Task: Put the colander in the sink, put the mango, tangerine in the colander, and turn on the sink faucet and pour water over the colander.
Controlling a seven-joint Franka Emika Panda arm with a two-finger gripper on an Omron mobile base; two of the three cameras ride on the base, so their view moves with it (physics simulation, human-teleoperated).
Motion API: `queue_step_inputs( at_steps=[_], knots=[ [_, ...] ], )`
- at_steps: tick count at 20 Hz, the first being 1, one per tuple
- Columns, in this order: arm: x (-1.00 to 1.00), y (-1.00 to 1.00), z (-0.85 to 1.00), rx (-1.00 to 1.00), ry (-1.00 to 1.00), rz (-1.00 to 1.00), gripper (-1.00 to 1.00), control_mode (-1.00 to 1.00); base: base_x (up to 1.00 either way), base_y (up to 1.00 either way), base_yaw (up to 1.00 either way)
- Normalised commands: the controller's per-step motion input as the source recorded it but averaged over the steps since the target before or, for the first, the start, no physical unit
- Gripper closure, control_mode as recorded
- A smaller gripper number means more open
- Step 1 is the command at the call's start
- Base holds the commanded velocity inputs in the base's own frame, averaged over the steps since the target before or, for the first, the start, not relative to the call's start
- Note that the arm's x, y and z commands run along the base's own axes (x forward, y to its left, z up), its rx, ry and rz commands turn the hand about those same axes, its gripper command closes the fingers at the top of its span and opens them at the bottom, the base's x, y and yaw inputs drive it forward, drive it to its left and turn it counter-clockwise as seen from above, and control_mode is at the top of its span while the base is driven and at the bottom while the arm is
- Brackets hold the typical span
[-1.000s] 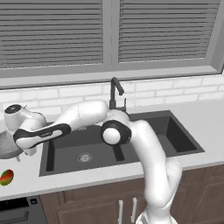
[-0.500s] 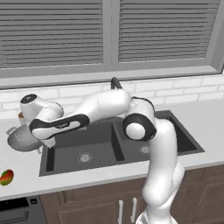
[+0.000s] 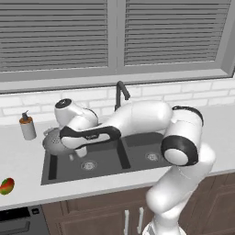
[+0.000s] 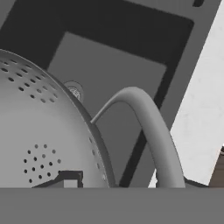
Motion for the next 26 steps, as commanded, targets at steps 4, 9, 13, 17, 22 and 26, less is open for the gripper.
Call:
queue_step_inputs(
  at_steps=[4,9,13,17,22,26],
  knots=[
    [-0.13,-0.59,0.00,0.00,0.00,-0.44,1.00,-1.00,0.00,0.00,0.00],
    [0.11,-0.22,0.00,0.00,0.00,-0.41,1.00,-1.00,0.00,0.00,0.00],
    [0.30,0.00,-0.11,0.00,0.00,-0.32,1.00,-1.00,0.00,0.00,0.00],
    [0.23,0.00,-0.18,0.00,0.00,-0.28,1.00,-1.00,0.00,0.00,0.00],
    [0.12,0.00,-0.25,0.00,0.02,-0.27,1.00,-1.00,0.00,0.00,0.00],
    [0.13,0.00,-0.33,0.00,0.03,-0.24,1.00,-1.00,0.00,0.00,0.00]
  ],
)
